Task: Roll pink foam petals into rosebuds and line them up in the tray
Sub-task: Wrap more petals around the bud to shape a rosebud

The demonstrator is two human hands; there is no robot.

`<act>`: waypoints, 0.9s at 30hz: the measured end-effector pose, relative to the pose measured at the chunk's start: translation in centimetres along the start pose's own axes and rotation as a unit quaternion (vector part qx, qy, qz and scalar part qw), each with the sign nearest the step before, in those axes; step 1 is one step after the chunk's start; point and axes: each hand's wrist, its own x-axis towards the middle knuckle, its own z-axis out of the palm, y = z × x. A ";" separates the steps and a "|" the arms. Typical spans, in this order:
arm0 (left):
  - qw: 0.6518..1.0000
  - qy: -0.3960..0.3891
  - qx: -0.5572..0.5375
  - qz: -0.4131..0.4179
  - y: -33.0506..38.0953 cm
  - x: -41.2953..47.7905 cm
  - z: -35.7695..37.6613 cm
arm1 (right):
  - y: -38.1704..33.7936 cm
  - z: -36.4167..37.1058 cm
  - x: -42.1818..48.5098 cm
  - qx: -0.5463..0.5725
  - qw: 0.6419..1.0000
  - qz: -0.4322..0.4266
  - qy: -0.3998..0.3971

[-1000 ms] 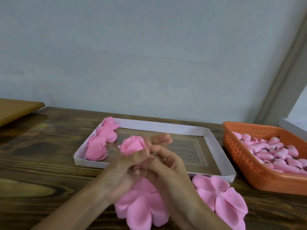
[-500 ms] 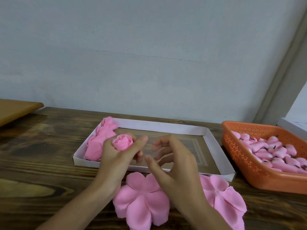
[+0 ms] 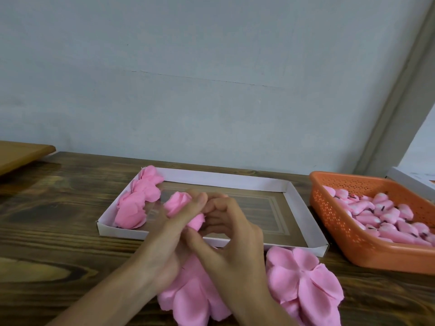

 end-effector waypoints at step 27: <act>0.997 -0.050 -0.030 -0.044 0.2 0.0 -0.3 | -0.3 0.0 0.1 0.334 0.902 0.252 -0.105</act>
